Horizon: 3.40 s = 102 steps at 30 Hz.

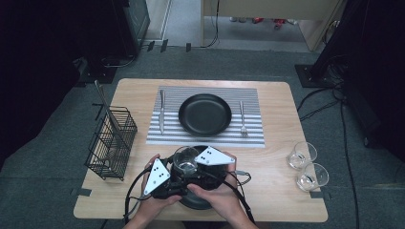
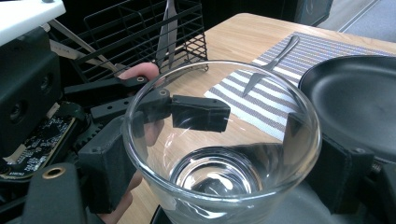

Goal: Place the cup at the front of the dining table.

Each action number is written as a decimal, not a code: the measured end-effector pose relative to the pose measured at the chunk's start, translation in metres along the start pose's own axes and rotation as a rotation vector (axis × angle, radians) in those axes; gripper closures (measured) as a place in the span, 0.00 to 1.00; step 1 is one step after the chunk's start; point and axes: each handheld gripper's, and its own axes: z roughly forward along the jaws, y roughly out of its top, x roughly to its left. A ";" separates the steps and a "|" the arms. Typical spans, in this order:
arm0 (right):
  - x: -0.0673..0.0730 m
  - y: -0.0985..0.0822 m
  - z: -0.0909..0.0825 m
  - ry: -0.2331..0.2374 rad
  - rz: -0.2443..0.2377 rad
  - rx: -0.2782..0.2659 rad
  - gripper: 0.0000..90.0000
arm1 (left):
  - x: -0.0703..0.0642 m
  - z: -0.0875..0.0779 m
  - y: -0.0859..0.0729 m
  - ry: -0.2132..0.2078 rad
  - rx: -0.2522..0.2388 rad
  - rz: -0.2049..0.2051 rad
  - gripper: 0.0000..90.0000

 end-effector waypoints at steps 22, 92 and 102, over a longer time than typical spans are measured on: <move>0.001 0.001 0.001 0.004 0.004 -0.007 0.21 | -0.001 -0.001 0.002 0.031 -0.003 0.045 0.24; -0.045 -0.018 -0.045 -0.071 0.056 -0.122 0.17 | 0.038 0.002 -0.008 0.136 -0.004 -0.085 0.25; -0.070 -0.041 -0.062 -0.132 0.097 -0.105 0.17 | 0.042 0.004 -0.007 0.148 -0.013 -0.106 0.25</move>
